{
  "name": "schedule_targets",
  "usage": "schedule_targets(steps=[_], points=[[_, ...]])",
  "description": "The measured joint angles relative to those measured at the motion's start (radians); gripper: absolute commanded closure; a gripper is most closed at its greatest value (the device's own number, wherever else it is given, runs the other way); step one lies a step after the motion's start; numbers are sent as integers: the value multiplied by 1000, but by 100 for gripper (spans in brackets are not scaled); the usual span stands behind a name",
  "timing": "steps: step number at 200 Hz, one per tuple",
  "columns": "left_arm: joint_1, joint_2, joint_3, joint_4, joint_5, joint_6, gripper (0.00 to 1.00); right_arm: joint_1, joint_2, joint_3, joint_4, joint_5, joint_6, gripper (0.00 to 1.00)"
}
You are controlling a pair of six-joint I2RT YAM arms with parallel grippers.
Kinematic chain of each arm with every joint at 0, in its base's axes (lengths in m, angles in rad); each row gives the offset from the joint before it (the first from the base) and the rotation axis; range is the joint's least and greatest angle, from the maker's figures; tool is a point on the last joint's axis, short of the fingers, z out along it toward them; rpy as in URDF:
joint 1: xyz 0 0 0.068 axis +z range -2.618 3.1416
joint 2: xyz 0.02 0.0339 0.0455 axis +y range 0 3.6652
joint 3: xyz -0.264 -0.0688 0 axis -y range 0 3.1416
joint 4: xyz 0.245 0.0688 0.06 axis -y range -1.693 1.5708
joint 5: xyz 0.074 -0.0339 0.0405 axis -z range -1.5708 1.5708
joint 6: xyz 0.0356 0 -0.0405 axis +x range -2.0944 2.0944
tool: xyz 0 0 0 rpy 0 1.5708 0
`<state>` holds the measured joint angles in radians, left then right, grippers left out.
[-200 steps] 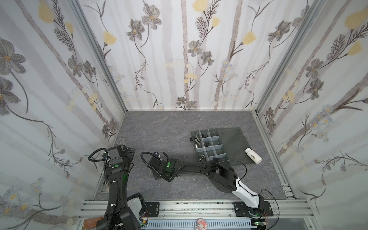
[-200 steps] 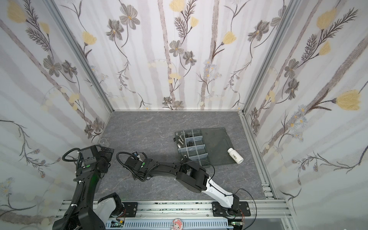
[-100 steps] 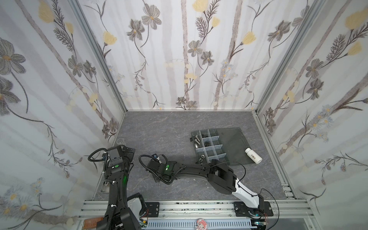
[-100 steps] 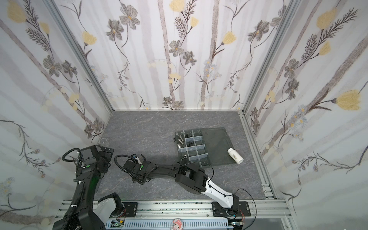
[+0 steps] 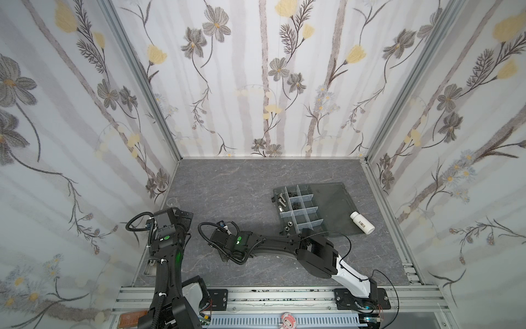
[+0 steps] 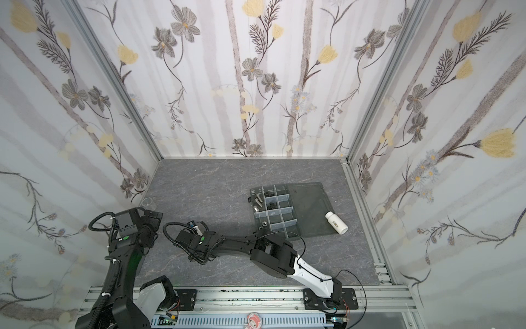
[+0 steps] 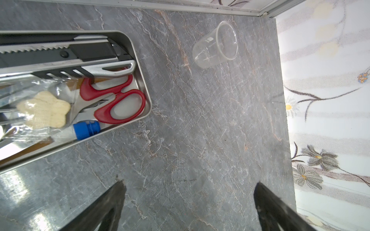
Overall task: Sort the screws and nuts into containers
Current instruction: Pick up the nut from the bottom-left of the table.
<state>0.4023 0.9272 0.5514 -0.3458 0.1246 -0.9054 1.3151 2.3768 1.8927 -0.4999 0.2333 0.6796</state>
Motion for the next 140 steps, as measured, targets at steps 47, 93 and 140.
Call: schedule_targets(steps=[47, 93, 140], points=[[0, 0, -2, 2, -3, 0, 0, -4, -2, 0, -1, -1, -2, 84], [0, -17, -6, 19, 13, 15, 0, -15, -36, -2, -30, -10, -26, 86], [0, -77, -24, 77, 77, 27, 0, -34, -114, -61, -26, 5, -49, 87]])
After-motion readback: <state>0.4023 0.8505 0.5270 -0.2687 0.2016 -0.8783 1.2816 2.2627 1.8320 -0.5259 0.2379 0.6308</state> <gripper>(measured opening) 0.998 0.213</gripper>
